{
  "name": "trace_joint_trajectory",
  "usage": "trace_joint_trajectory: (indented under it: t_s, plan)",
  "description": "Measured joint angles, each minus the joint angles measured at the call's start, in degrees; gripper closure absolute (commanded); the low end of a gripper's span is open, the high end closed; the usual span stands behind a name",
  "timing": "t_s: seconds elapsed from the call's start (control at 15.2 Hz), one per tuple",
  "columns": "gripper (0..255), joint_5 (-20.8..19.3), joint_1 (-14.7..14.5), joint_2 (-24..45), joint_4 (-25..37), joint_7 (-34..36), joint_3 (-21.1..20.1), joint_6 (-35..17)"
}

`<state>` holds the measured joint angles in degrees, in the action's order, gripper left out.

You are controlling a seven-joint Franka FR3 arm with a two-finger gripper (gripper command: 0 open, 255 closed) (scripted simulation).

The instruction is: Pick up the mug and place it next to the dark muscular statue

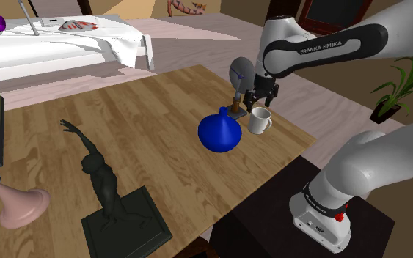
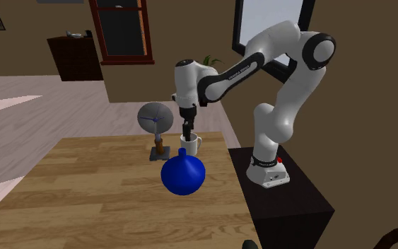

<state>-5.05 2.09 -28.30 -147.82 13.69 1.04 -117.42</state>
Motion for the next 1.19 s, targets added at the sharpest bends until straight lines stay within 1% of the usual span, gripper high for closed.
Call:
trace_joint_trajectory:
  t_s: [0.13, 0.66, 1.06, 1.12, 1.19]
  plan:
    - [0, 0.0, 0.36, 3.11, -1.11, 0.43, 0.41, -4.33]
    - [0, -0.52, 0.8, 7.37, -3.7, 0.82, 0.84, -12.99]
    - [0, -0.59, 0.87, 7.2, -4.1, 0.8, 0.92, -13.41]
    - [255, -0.61, 0.89, 7.2, -4.03, 0.7, 0.97, -13.12]
    - [255, -0.62, 0.91, 7.12, -4.09, 0.64, 1.0, -12.9]
